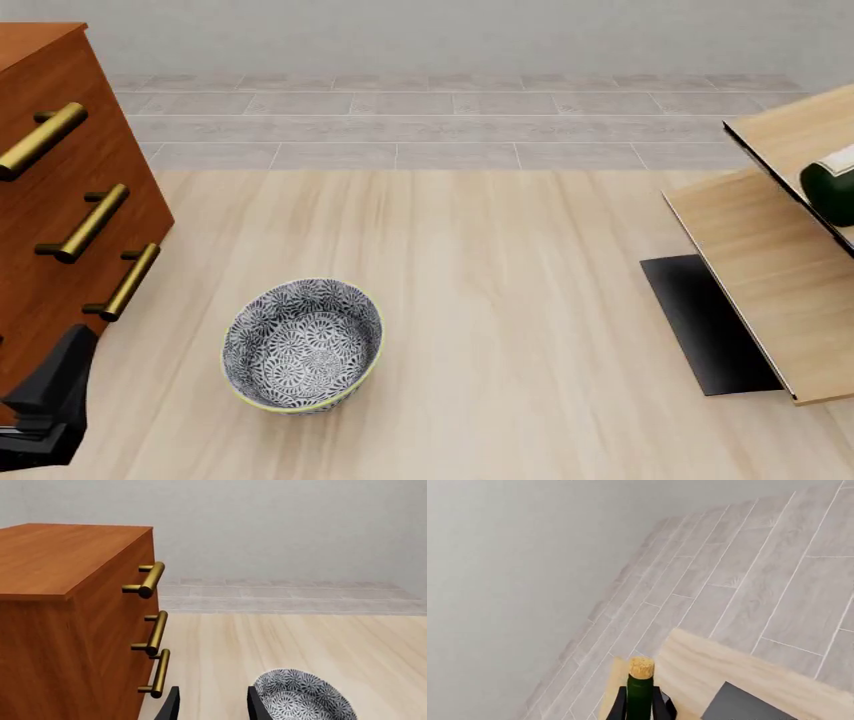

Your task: Put the wine bottle on the wine rack.

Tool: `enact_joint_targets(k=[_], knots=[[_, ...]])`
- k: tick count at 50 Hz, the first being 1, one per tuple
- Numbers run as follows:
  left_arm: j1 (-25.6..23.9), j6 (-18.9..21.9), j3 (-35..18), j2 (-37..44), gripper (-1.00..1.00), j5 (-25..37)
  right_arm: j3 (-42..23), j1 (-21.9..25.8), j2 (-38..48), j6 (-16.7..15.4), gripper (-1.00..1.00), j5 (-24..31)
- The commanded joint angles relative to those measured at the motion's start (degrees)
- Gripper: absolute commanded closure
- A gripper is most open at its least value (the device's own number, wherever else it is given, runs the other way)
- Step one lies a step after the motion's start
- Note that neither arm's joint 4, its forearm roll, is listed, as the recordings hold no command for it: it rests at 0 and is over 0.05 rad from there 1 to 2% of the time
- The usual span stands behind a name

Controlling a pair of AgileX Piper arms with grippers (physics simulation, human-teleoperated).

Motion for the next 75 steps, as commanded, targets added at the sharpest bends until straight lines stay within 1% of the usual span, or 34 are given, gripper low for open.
enact_joint_targets(k=[1,6,19,34,35,57,75], knots=[[0.03,0.16,0.00,0.00,-1.00,0.03,3.41,0.95,3.47,0.99,1.00,1.37],[0.11,0.09,0.00,-0.01,-1.00,0.03,2.39,0.73,4.06,0.69,1.00,1.90],[0.27,0.14,0.00,-0.01,-1.00,0.17,2.90,0.18,5.37,1.12,1.00,0.87],[0.25,0.10,0.00,-0.01,-1.00,0.29,2.81,0.22,5.65,1.38,1.00,1.04],[0.26,0.16,0.00,-0.01,-1.00,0.32,2.81,0.21,5.58,1.22,-1.00,1.01],[0.08,0.20,0.00,-0.01,-1.00,0.56,2.33,-0.93,5.12,0.89,-1.00,1.41],[-0.24,0.25,0.00,0.00,-1.00,0.15,0.53,-3.15,2.95,1.85,-1.00,3.18]])
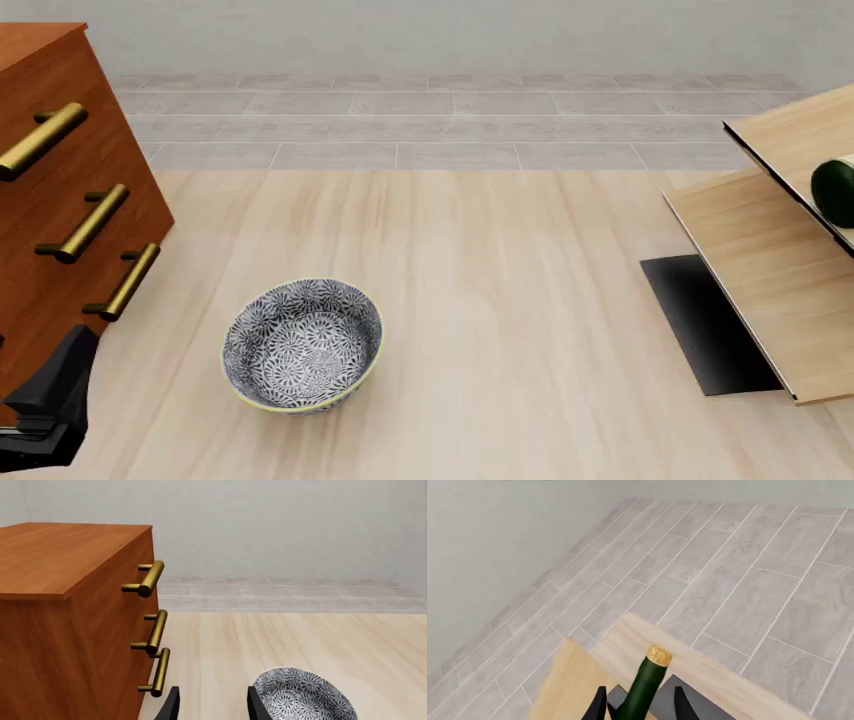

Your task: Put the wine bottle on the wine rack.

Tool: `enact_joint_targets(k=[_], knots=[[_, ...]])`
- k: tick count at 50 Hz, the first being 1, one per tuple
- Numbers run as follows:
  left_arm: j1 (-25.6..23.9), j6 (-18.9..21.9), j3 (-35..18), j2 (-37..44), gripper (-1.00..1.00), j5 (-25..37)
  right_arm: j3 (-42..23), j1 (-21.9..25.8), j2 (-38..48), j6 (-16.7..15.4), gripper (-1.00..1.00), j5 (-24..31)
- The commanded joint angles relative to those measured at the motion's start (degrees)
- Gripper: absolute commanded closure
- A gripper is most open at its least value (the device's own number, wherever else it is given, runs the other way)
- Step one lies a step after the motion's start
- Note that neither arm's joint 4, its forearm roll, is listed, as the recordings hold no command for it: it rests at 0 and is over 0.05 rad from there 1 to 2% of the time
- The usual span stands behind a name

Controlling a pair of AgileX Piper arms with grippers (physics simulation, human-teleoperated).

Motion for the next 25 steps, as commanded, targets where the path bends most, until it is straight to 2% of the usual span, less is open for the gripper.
enact_joint_targets(k=[1,25], knots=[[-0.24,0.03,0.00,0.01,-1.00,-0.21,-0.68,-1.37,-1.04,0.45,-1.00,1.22],[-0.35,0.18,0.00,0.00,-1.00,-0.25,-1.68,-1.32,-4.80,1.08,-1.00,3.56]])
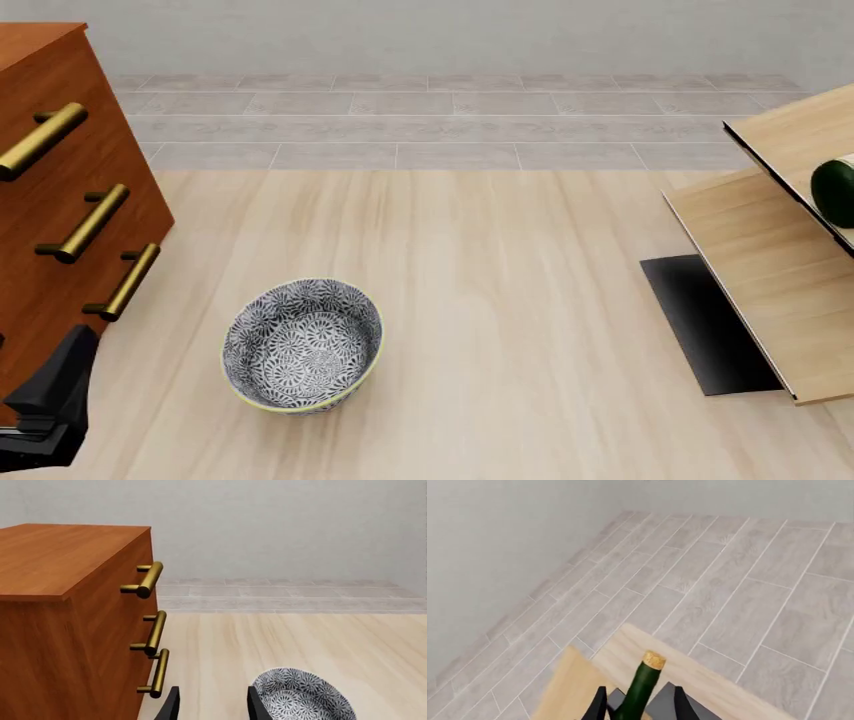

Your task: Put the wine bottle on the wine rack.

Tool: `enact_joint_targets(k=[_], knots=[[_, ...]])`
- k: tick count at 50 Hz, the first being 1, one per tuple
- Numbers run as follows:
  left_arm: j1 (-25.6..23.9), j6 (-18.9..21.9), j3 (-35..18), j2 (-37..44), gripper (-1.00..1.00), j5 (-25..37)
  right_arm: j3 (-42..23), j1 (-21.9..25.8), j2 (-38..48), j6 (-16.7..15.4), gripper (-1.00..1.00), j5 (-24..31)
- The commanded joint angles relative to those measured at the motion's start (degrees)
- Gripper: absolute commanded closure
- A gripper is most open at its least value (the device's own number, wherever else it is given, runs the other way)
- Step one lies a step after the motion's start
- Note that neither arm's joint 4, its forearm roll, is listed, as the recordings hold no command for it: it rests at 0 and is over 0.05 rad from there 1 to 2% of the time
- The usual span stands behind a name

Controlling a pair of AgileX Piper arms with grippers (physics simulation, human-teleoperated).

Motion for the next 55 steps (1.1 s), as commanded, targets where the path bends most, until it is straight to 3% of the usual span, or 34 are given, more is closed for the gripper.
enact_joint_targets(k=[1,27,48,55], knots=[[-0.06,0.14,0.00,0.00,-1.00,0.05,-0.42,0.40,-1.80,0.09,-1.00,1.24],[0.24,0.46,0.00,0.01,-1.00,-0.39,3.85,2.96,-12.19,-3.97,-1.00,3.16],[0.18,0.83,-0.02,0.04,-1.00,-1.11,8.62,6.58,-19.45,-4.55,-1.00,3.71],[-0.09,1.05,-0.04,0.10,-1.00,-1.34,10.20,8.53,-23.05,-7.28,-1.00,3.74]])
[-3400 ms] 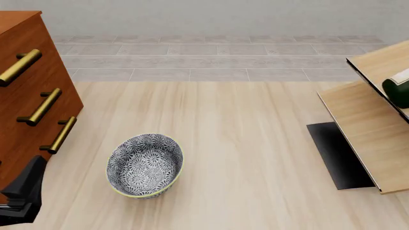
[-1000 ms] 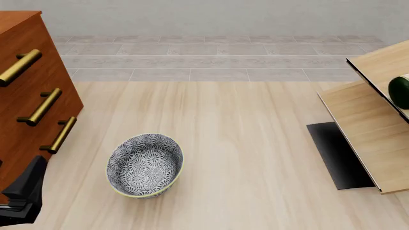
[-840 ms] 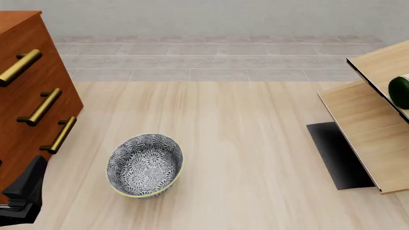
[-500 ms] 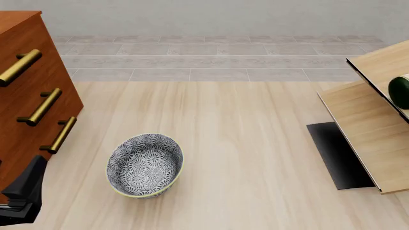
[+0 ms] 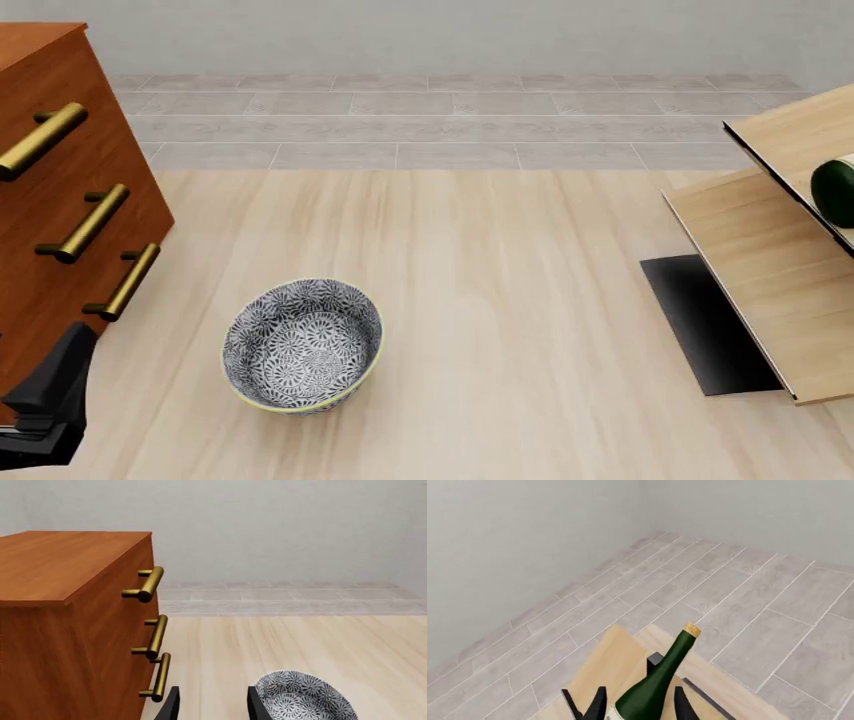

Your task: Put the wine bottle on the wine rack.

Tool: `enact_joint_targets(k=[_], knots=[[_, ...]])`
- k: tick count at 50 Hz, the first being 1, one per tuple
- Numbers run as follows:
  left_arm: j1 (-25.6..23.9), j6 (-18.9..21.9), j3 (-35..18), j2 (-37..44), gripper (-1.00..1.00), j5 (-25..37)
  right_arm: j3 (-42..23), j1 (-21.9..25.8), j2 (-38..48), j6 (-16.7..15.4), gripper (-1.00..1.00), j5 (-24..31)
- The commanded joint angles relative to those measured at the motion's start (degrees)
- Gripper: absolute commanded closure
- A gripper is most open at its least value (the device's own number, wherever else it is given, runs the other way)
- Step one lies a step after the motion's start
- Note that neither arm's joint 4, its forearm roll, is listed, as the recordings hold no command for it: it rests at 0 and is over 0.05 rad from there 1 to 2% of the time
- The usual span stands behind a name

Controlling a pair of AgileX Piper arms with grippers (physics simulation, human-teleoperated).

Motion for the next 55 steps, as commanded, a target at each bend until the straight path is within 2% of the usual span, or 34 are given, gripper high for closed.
enact_joint_targets(k=[1,15,21,23,38,41,55], knots=[[-0.25,0.24,-0.03,0.09,-1.00,-0.43,2.63,2.59,-4.78,-2.41,-1.00,0.30],[-0.75,0.71,0.01,0.09,-1.00,-0.93,6.64,6.32,-10.57,-2.77,-1.00,0.97],[-0.63,0.88,-0.01,0.23,-1.00,-1.12,8.32,9.44,-13.51,-4.87,-1.00,1.71],[-0.61,0.90,-0.01,0.20,-1.00,-1.06,8.85,9.67,-14.50,-4.42,-1.00,1.85],[-0.65,1.59,-0.31,0.20,-1.00,-1.09,11.94,12.75,-18.29,-7.18,-1.00,1.66],[-0.52,2.88,-1.13,0.12,-1.00,-0.31,12.26,13.17,-19.38,-7.62,-1.00,2.28],[-0.17,4.18,-5.74,0.03,-1.00,3.70,12.21,16.01,-23.30,-9.24,-1.00,5.09]])
